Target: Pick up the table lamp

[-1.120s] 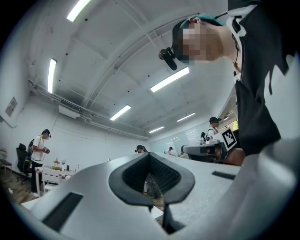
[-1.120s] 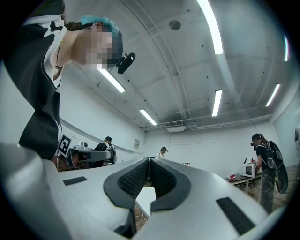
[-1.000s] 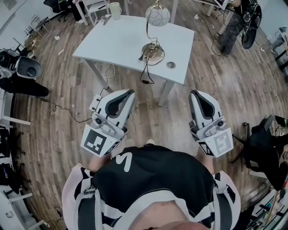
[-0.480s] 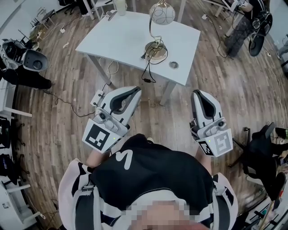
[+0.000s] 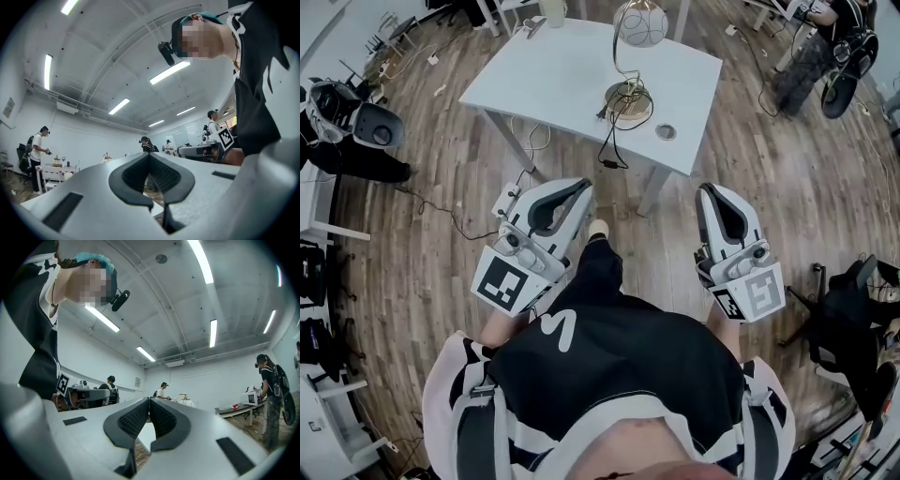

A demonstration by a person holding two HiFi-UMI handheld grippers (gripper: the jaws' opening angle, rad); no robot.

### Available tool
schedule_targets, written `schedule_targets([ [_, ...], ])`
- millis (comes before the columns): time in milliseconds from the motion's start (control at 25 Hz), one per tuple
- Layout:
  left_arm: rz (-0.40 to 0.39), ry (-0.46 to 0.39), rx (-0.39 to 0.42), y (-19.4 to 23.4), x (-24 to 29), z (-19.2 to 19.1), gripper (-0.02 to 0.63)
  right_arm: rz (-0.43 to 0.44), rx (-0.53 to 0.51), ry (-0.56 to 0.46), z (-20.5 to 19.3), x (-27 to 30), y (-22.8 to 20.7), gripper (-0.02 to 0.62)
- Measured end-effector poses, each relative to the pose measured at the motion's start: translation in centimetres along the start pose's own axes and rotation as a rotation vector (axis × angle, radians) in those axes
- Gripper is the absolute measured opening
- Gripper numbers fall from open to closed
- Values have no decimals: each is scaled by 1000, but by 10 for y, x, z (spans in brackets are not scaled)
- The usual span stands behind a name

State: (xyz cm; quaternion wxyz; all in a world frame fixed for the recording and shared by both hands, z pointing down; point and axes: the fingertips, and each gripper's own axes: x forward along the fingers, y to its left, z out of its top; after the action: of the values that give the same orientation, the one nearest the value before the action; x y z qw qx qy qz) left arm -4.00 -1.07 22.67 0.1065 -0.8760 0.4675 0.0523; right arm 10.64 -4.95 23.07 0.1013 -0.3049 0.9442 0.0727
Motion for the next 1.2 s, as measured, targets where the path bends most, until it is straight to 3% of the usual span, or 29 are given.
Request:
schedule_targets([
  [560, -61, -5, -15, 47, 42, -25, -1, -20, -36, 3, -12, 42, -34, 18],
  [1200, -110, -2, -7, 161, 136, -53, 0, -84, -38, 13, -34, 149, -116, 18],
])
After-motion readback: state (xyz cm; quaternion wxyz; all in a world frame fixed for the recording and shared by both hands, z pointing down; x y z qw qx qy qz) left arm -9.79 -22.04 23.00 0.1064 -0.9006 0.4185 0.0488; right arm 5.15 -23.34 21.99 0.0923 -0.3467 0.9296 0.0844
